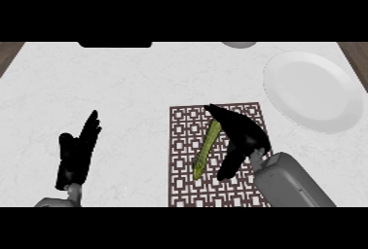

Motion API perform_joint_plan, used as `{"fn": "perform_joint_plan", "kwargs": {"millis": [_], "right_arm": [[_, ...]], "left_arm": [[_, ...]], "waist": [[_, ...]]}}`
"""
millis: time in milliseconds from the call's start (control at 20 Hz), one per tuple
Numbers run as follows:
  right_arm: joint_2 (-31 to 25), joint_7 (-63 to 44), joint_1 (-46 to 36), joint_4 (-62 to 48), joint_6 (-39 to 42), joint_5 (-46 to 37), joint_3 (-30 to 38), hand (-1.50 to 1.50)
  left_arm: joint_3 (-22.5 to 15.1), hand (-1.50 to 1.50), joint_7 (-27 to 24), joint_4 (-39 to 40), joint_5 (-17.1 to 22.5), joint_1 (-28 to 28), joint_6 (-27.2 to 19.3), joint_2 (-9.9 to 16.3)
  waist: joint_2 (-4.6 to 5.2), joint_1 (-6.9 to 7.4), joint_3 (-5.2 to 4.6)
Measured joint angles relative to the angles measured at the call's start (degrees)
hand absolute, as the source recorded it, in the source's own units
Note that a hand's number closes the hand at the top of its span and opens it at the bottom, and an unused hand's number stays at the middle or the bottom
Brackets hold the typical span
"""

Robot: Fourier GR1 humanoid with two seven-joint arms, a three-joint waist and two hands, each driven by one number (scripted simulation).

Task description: Pick the squash from the placemat and place it in the plate

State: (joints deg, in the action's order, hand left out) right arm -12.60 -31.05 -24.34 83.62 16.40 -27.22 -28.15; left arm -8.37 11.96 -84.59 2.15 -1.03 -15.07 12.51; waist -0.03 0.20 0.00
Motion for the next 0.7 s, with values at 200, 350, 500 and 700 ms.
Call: {"fn": "perform_joint_plan", "kwargs": {"millis": [200, 350, 500, 700], "right_arm": [[3.06, 0.51, 1.89, -0.44, 0.91, -3.55, 0.83, -1.5], [5.04, 2.24, 1.73, -2.52, 1.58, -5.5, 2.49, -1.5], [6.54, 4.23, 1.71, -5.39, 1.43, -7.77, 3.45, -1.5], [8.07, 6.25, 1.36, -8.15, 1.89, -10.18, 4.98, 1.5]], "left_arm": [[0.88, 0.0, -0.28, 0.19, -1.19, 0.27, 0.9, -1.16], [1.54, 0.0, -0.29, -0.26, -2.09, 0.61, 1.35, -1.88], [2.93, 0.0, 0.45, 0.72, -2.15, -0.95, 2.43, -2.08], [3.83, 0.0, 1.23, 0.28, -2.84, -1.05, 3.07, -2.7]], "waist": [[0.01, -0.04, 0.0], [0.02, -0.02, 0.0], [0.01, -0.04, -0.02], [-0.06, -0.04, -0.04]]}}
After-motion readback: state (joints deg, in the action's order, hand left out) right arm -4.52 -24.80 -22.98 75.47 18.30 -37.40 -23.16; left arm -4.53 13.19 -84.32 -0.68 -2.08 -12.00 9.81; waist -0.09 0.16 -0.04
